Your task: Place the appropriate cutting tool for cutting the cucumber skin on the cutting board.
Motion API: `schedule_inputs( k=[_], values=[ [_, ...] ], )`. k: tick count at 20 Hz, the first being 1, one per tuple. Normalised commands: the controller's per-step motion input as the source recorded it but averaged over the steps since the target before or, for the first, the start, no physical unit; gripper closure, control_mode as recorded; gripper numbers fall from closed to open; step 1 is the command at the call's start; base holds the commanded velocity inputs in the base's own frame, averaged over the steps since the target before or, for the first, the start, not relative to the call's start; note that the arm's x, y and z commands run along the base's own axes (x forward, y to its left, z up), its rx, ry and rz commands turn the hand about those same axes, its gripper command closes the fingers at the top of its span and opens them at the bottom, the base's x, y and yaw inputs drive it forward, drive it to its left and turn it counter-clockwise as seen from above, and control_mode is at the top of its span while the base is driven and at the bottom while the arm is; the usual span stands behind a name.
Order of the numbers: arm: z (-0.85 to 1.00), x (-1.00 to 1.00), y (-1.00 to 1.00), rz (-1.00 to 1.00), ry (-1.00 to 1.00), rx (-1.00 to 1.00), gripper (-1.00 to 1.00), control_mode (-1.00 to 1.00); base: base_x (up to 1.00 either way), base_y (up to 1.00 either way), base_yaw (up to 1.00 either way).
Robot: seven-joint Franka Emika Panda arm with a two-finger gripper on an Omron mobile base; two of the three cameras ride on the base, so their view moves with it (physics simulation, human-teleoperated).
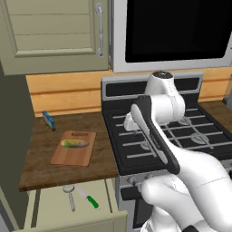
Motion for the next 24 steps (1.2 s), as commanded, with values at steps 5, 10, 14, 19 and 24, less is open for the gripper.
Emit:
schedule_inputs(
  k=[5, 10, 14, 19, 24],
  values=[
    [-0.86, -0.52, 0.63, 0.0, 0.12, 0.12, -1.0, -1.0, 0.0, 0.0, 0.0],
    [-0.64, -0.38, 0.48, 0.0, 0.25, 0.03, -1.0, -1.0, 0.0, 0.0, 0.0],
    [-0.6, -0.06, 0.6, 0.0, 0.4, -0.11, -1.0, -1.0, 0.0, 0.0, 0.0],
    [-0.49, 0.0, 0.71, 0.0, 0.35, -0.12, -1.0, -1.0, 0.0, 0.0, 0.0],
    [-0.39, -0.02, 0.49, 0.0, 0.19, -0.1, -1.0, -1.0, 0.0, 0.0, 0.0]
  ],
)
